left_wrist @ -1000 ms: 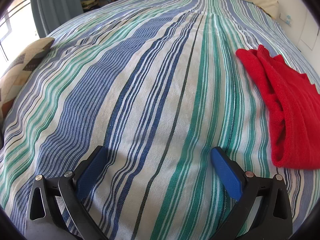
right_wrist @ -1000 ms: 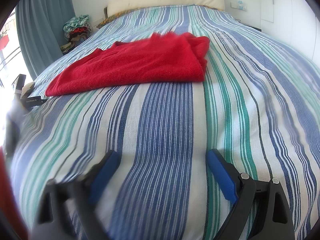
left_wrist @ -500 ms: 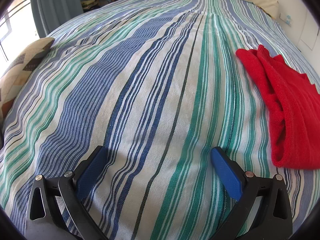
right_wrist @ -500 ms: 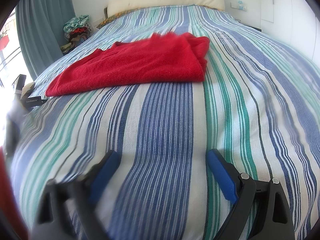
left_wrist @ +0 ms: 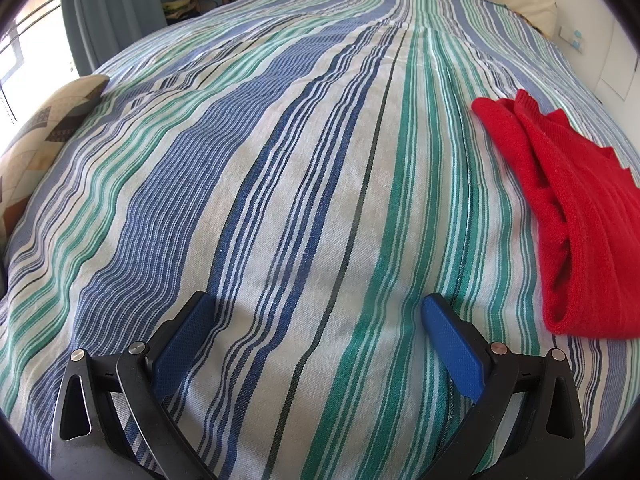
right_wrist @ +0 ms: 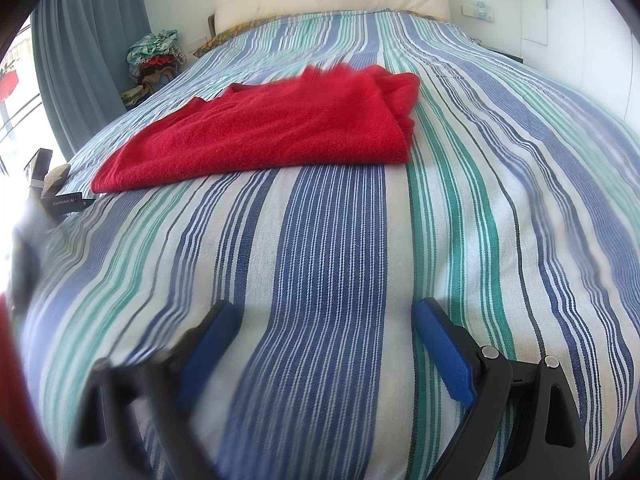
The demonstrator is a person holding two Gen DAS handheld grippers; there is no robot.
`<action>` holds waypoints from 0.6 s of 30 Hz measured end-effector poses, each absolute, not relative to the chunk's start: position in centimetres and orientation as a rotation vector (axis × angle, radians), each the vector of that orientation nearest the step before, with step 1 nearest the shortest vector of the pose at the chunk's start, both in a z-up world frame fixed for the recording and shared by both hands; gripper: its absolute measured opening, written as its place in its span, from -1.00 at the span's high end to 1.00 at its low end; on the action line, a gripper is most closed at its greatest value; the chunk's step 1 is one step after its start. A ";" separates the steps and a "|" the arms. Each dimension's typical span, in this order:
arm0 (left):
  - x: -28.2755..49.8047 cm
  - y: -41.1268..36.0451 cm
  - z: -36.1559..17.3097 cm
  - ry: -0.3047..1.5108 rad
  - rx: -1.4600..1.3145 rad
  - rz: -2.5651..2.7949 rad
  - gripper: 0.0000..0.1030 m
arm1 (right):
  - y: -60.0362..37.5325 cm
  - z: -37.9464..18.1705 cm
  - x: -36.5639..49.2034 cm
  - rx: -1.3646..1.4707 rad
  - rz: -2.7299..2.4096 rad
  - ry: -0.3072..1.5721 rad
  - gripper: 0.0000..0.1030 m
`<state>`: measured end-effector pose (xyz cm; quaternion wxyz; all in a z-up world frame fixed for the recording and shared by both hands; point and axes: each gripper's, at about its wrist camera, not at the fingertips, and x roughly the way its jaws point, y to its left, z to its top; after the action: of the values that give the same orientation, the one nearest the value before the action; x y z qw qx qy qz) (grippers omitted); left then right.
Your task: Fold small clothes
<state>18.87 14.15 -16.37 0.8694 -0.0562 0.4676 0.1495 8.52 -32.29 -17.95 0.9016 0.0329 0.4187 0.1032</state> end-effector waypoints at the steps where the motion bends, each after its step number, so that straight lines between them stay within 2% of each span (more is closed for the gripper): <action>1: 18.9 14.1 -16.4 0.978 -0.118 0.313 -0.99 | -32.3 -17.9 8.5 0.068 0.213 0.866 -0.77; 18: 18.9 14.1 -16.4 0.978 -0.117 0.312 -0.99 | -32.3 -18.0 8.7 0.068 0.225 0.866 -0.82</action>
<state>18.87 14.15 -16.36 0.8695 -0.0561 0.4675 0.1493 8.72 -32.34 -17.98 0.9011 0.0327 0.4186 0.1087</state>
